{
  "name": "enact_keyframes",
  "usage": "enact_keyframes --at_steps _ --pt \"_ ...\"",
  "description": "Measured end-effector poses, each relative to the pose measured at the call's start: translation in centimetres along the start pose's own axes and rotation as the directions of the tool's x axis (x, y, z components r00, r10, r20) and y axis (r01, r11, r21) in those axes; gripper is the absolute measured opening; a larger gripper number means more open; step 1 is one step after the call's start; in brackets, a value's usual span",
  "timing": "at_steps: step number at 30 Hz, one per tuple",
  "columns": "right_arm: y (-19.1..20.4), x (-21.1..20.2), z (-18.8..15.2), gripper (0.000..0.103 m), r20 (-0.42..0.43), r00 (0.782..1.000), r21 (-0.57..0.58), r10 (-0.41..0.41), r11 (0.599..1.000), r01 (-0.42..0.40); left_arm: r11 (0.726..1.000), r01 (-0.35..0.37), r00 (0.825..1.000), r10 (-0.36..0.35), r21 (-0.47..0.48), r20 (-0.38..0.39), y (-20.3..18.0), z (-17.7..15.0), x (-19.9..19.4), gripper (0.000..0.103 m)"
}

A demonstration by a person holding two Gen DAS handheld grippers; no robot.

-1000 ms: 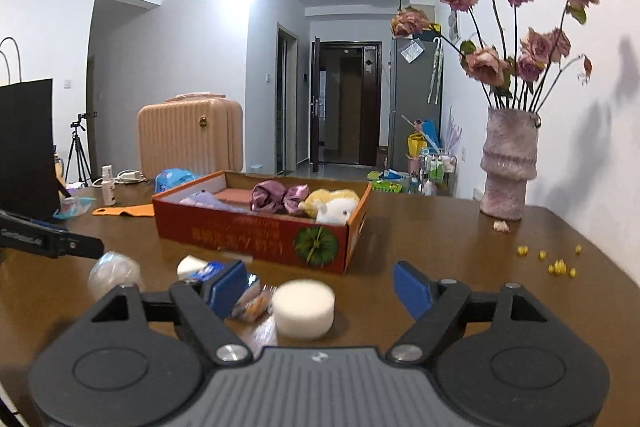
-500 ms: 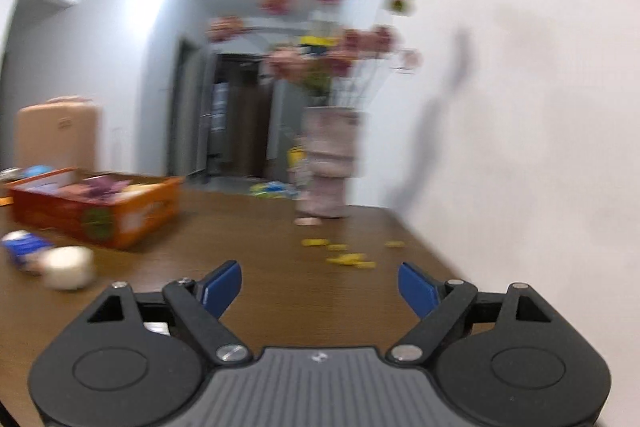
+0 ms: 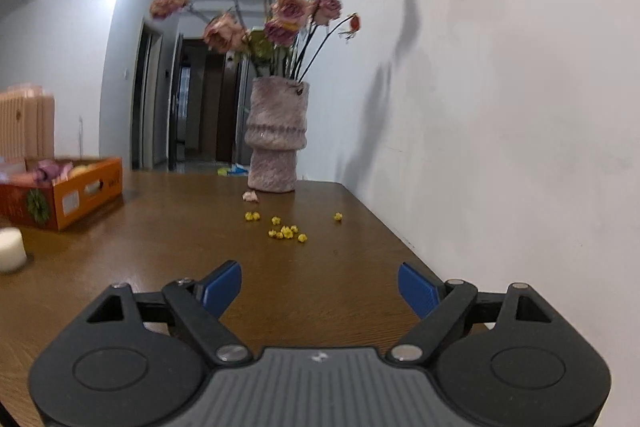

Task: Organize soft objects
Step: 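Open the left tool and move it back over the table, then close the left tool on the blue tissue pack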

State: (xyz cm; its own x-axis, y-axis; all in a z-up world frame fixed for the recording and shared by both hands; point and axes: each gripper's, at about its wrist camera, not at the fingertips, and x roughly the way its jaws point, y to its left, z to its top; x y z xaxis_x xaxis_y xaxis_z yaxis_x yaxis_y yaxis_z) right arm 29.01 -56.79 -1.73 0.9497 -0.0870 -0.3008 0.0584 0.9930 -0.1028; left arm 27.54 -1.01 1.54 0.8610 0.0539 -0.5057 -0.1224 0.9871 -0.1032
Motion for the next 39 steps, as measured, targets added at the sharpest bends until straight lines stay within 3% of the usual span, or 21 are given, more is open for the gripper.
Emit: enact_keyframes --at_steps 8,13,15,19,23,24,26,28,30,32,34,37,39 --pt "5.3 -0.3 3.3 0.085 0.051 0.986 0.025 0.156 0.987 -0.157 1.0 0.011 1.0 -0.011 -0.018 0.007 0.9 -0.3 -0.2 0.097" --pt "11.7 0.0 4.9 0.085 0.042 0.949 0.046 0.313 0.948 -0.315 0.999 0.031 0.999 -0.031 -0.03 -0.013 1.5 -0.9 0.2 0.097" --pt "14.6 0.2 5.1 0.085 0.025 0.917 0.077 0.398 0.914 -0.399 0.998 0.056 0.998 -0.057 -0.022 -0.027 1.3 -1.1 0.5 0.097" --pt "22.1 0.4 4.9 0.081 -0.038 0.823 0.082 0.567 0.823 -0.563 0.995 0.097 0.994 -0.097 -0.002 -0.045 0.9 -1.2 1.1 0.097" --pt "28.4 0.9 4.9 0.069 -0.111 0.758 0.09 0.642 0.766 -0.636 0.985 0.168 0.985 -0.169 -0.022 -0.018 0.4 0.2 0.8 0.093" --pt "29.6 1.3 5.1 0.065 -0.126 0.754 0.102 0.645 0.764 -0.637 0.977 0.214 0.977 -0.214 -0.027 -0.012 0.1 0.8 0.8 0.089" --pt "31.2 2.3 5.5 0.06 -0.146 0.76 0.14 0.633 0.774 -0.618 0.956 0.293 0.955 -0.294 -0.024 -0.044 -0.8 1.8 1.6 0.072" --pt "32.7 3.5 5.9 0.057 -0.173 0.778 0.173 0.605 0.796 -0.58 0.933 0.359 0.926 -0.358 -0.016 -0.123 -2.0 2.4 3.6 0.049" --pt "33.8 4.4 5.8 0.047 -0.216 0.795 0.197 0.567 0.823 -0.533 0.926 0.378 0.911 -0.375 -0.019 -0.171 -3.0 2.6 5.7 0.044" --pt "34.3 5.5 5.6 0.04 -0.252 0.813 0.211 0.526 0.849 -0.484 0.936 0.35 0.916 -0.35 -0.034 -0.197 -3.2 2.5 7.3 0.044" --pt "34.3 6.2 5.4 0.039 -0.263 0.815 0.226 0.517 0.854 -0.469 0.932 0.357 0.908 -0.362 -0.061 -0.209 -2.8 2.6 8.6 0.043" --pt "34.4 6.8 5.2 0.033 -0.267 0.805 0.246 0.529 0.845 -0.474 0.897 0.423 0.865 -0.442 -0.128 -0.237 -2.2 2.6 9.9 0.031" --pt "34.4 7.1 5.2 0.032 -0.265 0.806 0.254 0.529 0.845 -0.471 0.887 0.431 0.854 -0.46 -0.163 -0.244 -1.9 2.5 10.3 0.031"
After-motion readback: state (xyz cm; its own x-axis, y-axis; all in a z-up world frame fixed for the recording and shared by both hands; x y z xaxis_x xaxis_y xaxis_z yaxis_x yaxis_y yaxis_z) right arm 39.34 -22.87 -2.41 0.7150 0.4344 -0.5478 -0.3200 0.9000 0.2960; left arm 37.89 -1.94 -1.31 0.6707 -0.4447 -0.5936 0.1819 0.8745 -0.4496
